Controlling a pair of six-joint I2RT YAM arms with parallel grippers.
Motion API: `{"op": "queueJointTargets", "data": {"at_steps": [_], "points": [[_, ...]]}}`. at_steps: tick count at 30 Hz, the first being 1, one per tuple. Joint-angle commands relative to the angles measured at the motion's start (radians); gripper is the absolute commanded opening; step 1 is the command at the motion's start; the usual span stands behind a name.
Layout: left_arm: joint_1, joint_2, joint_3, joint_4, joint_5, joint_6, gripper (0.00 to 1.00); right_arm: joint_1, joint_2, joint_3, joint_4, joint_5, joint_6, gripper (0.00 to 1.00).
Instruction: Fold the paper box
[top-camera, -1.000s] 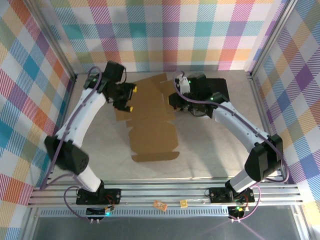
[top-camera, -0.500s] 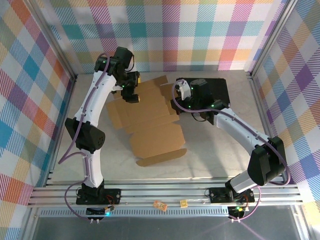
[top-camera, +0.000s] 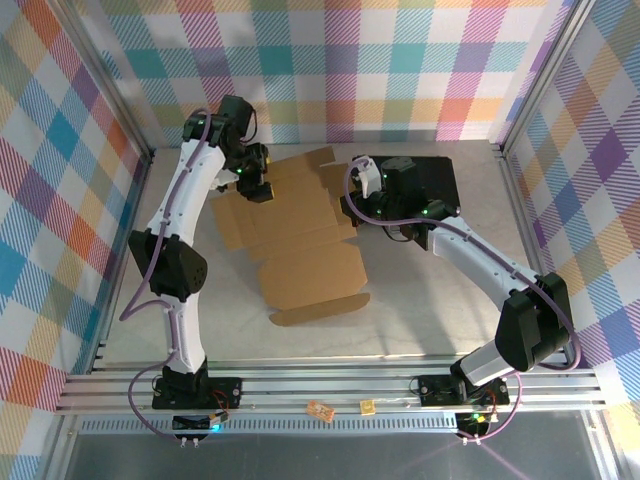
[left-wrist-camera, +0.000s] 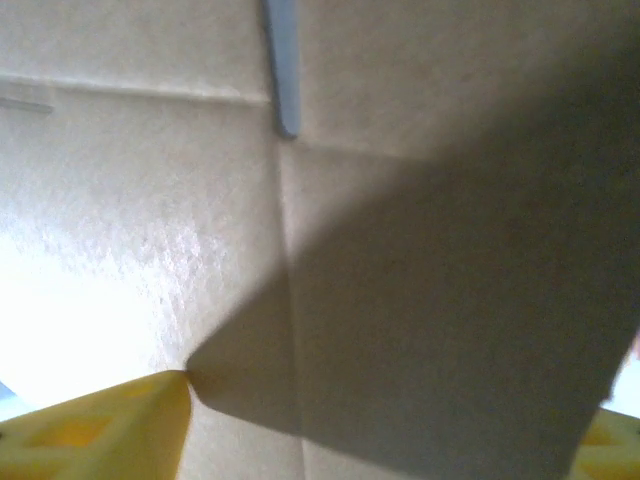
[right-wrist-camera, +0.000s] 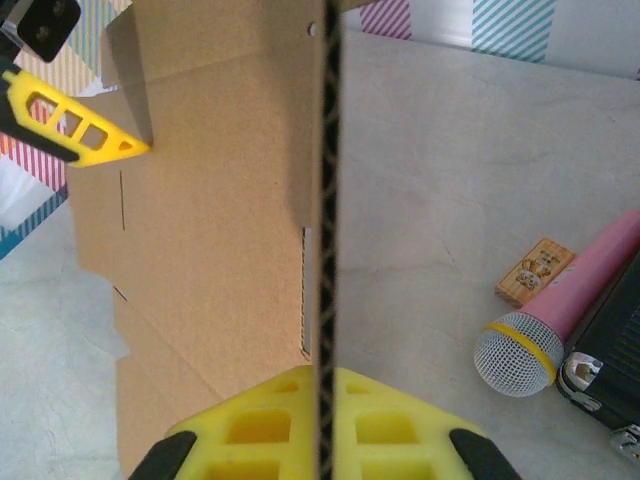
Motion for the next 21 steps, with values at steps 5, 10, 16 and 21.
{"op": "queueJointTargets", "data": {"at_steps": [5, 10, 16, 21], "points": [[0.003, -0.026, -0.047, 0.033, -0.004, -0.014, 0.32, -0.006, 0.014, 0.000, 0.037, -0.005, -0.022, 0.00], [0.002, -0.062, -0.133, 0.109, 0.013, -0.011, 0.11, -0.009, 0.032, 0.014, 0.033, 0.005, 0.000, 0.00], [0.000, -0.112, -0.233, 0.221, -0.015, 0.007, 0.00, -0.020, 0.067, 0.061, -0.030, 0.033, 0.078, 0.14], [-0.031, -0.189, -0.331, 0.310, -0.179, 0.030, 0.00, -0.051, 0.070, 0.194, -0.277, 0.081, 0.392, 0.59]]}}
